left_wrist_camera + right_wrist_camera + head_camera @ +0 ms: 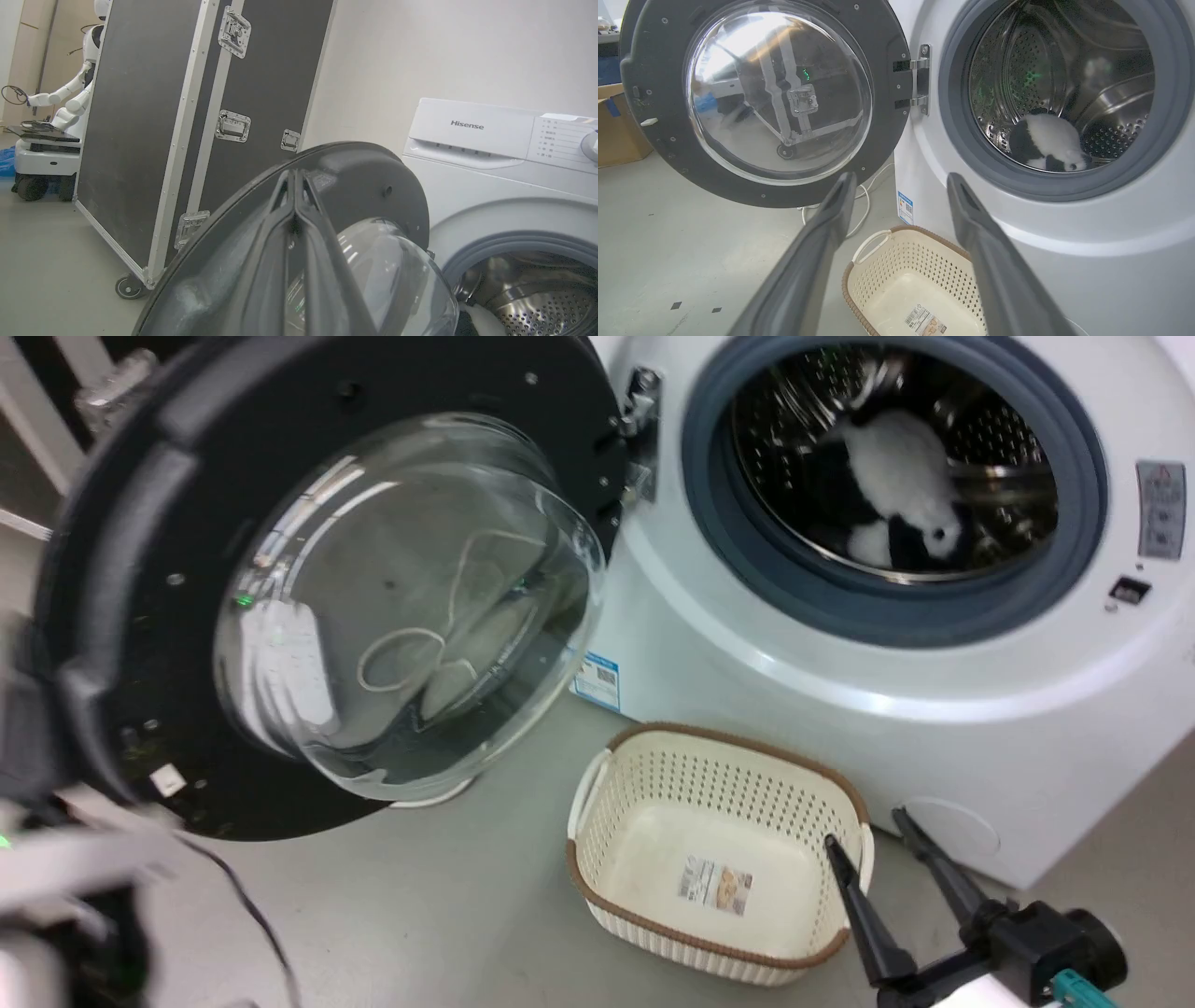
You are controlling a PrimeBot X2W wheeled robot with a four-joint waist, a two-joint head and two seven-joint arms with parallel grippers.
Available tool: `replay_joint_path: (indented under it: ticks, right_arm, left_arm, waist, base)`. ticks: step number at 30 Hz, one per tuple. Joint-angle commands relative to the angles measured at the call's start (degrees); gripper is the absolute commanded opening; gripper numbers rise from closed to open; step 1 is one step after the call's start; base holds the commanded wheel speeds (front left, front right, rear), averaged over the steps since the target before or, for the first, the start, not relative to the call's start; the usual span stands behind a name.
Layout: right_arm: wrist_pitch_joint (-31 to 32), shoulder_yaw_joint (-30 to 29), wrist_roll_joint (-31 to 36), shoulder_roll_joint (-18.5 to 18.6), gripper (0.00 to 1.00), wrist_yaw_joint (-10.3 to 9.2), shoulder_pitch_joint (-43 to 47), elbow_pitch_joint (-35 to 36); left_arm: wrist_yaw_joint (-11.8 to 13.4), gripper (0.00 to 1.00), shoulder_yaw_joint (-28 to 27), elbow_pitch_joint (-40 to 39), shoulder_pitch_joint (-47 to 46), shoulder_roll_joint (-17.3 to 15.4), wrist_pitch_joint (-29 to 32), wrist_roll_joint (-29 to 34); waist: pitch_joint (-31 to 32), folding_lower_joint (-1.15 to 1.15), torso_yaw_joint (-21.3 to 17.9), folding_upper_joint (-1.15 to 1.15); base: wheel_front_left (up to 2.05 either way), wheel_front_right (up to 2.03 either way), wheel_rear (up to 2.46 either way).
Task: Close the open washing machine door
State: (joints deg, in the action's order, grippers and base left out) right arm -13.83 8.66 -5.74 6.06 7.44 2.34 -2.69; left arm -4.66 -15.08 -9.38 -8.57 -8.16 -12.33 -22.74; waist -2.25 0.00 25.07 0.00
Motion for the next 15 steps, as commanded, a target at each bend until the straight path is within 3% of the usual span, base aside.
replay_joint_path:
  ticks: [1,9,15]
  right_arm:
    - [-0.7,-0.2,-0.1,0.7,1.00,0.04,-0.3,0.5]
    - [-1.2,0.2,-0.9,1.8,1.00,0.05,-2.5,1.1]
    - [-1.2,0.0,-1.5,2.7,1.00,0.05,-3.0,0.9]
  left_arm:
    - [0.1,0.00,-2.4,0.9,-3.4,-1.7,1.5,-3.2]
    - [3.0,0.00,-14.4,13.8,-17.0,-11.6,12.7,-17.5]
    - [7.4,0.00,-19.4,24.7,-23.8,-15.6,25.0,-28.0]
  waist:
    - [-1.6,0.00,-1.2,0.00]
    - [-5.8,0.00,-4.2,0.00]
    - [-7.0,0.00,-5.6,0.00]
  base:
    - [0.00,0.00,0.00]
    - [0.00,0.00,0.00]
    - [0.00,0.00,0.00]
